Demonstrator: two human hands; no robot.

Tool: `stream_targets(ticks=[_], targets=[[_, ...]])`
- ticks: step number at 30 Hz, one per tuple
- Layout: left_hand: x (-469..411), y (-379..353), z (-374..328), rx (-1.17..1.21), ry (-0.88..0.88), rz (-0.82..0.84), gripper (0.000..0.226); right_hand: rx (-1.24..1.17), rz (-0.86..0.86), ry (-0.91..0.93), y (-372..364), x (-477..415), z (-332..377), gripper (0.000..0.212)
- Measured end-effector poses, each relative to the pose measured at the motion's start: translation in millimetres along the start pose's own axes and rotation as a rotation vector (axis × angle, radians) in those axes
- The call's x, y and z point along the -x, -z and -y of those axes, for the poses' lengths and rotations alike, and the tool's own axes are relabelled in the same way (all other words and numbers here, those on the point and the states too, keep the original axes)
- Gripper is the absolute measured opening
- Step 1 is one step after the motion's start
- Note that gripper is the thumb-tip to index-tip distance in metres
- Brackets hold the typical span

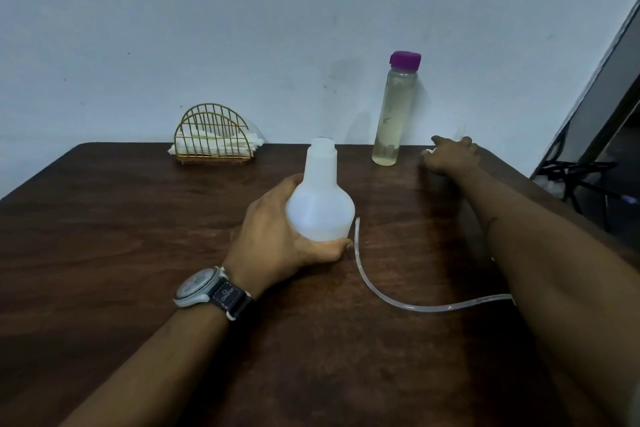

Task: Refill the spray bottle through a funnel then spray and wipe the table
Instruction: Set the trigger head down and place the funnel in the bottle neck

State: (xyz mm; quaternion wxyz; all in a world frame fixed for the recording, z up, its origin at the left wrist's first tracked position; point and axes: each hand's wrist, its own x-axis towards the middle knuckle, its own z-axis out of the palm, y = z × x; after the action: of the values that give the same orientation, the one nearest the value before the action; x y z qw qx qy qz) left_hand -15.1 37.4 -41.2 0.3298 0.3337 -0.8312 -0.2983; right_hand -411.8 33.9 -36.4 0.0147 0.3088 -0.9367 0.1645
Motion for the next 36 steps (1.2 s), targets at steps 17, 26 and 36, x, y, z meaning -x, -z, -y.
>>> stream_targets(ticks=[17,26,36], targets=[[16,12,-17,-0.002,0.012,0.026,0.095,-0.029,0.038,0.289,24,109,-12,0.054],[75,33,-28,0.014,0.019,0.010,0.092,-0.259,0.105,0.401,58,227,-5,0.044],[122,46,-34,0.020,-0.002,-0.010,0.093,-0.557,0.016,0.503,144,334,38,0.044]])
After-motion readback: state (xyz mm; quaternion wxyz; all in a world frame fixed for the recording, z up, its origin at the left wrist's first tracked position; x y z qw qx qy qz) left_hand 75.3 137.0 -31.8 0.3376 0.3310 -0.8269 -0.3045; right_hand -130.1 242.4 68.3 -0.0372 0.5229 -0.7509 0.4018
